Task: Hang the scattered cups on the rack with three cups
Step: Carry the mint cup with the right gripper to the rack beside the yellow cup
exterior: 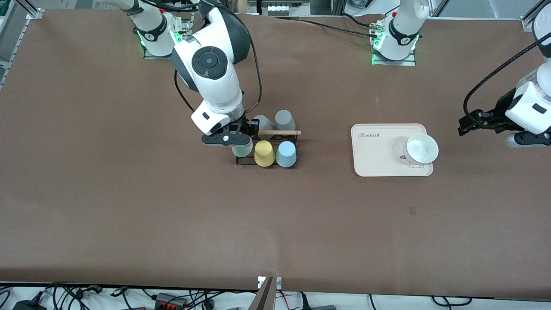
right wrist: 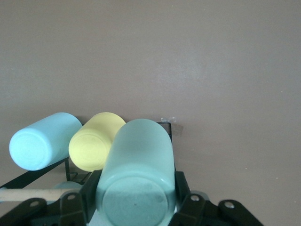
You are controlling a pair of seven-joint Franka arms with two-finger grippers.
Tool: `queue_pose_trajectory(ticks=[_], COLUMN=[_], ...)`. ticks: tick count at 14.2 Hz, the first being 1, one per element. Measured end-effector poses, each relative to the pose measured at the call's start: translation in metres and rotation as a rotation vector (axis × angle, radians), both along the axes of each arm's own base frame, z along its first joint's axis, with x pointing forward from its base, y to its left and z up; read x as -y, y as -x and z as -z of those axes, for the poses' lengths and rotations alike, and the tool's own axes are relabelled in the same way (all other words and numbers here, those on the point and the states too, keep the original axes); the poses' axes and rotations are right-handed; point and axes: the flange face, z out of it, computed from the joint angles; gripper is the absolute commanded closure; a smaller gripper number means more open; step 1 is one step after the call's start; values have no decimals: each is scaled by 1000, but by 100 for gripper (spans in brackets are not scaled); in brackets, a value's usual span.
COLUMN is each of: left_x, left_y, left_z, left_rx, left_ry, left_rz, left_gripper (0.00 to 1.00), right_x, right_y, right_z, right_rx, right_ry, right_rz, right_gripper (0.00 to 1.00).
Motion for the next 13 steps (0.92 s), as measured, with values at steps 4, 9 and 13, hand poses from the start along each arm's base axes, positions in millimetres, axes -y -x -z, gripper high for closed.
queue_pose_trajectory(ticks=[4,9,13], left_x=[2,1,2], left_y=[1,-3,-3], left_z=[-4,-25,-24], left_rx=[9,62,56], left_ry=[0,0,1], left_rz=[3,1,7], left_gripper=[0,0,0], right_x=[-4,-6,-7], right_y=[-2,-3,-5], right_z=[26,40,56], right_rx=[-1,-12,-18], right_ry=[39,48,53], right_rz=[-21,-23,-24], right_gripper=[70,69,66])
